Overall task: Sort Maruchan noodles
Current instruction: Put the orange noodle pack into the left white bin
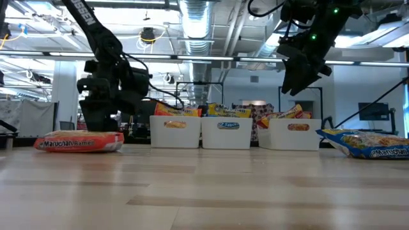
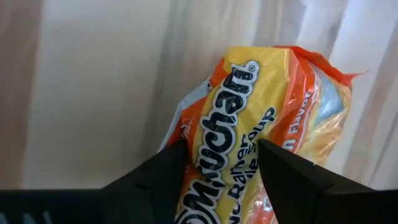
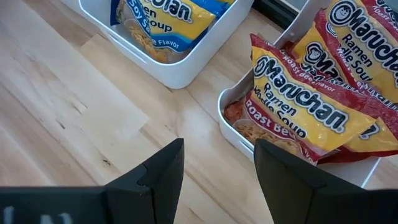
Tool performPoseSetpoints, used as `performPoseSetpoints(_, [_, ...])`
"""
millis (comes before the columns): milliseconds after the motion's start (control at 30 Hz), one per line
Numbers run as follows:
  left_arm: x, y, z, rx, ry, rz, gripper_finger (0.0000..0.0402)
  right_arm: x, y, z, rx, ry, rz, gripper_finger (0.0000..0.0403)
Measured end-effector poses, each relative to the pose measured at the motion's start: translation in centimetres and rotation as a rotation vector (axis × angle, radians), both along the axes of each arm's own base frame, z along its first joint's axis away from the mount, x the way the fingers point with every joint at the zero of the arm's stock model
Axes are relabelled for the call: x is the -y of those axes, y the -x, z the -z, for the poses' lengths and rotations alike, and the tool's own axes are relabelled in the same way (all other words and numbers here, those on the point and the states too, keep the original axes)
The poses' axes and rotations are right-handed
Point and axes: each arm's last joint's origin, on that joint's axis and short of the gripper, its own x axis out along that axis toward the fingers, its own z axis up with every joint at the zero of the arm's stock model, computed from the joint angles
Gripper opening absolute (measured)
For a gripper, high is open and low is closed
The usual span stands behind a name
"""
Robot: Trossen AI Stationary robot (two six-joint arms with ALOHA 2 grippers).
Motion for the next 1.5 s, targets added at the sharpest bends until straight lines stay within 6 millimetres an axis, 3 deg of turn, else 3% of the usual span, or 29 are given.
performPoseSetpoints(133, [0.6, -0.4, 0.2, 0.011, 0.033, 0.022, 0.0161, 0.0, 0.0, 0.0, 0.0, 0.002, 0.001, 0.0219])
performPoseSetpoints(400, [1.5, -0.8, -0.1, 0.042, 0.058, 0.071, 0.0015, 0.0, 0.0, 0.0, -0.001, 0.003, 0.002, 0.0219])
performPoseSetpoints(700, [3.4, -2.1, -0.7, 0.082, 0.112, 0.134, 0.0003, 0.0, 0.0, 0.0, -0.002, 0.006, 0.004, 0.0219])
performPoseSetpoints(867, [4.3, -3.2, -3.0, 0.178, 0.059, 0.184, 0.0002, 0.0, 0.0, 0.0, -0.002, 0.007, 0.005, 0.0219])
performPoseSetpoints(1133, [4.1, -4.4, -7.6, 0.423, -0.072, 0.145, 0.0001, 0.0, 0.0, 0.0, 0.002, 0.008, 0.005, 0.0219])
performPoseSetpoints(1300, [3.1, -5.1, -10.0, 0.534, -0.293, 0.028, 0.0001, 0.0, 0.0, 0.0, 0.002, 0.008, 0.005, 0.0219])
performPoseSetpoints(1500, [0.4, -6.0, -14.3, 0.678, -0.623, -0.171, 0.0001, 0.0, 0.0, 0.0, 0.002, 0.008, 0.005, 0.0219])
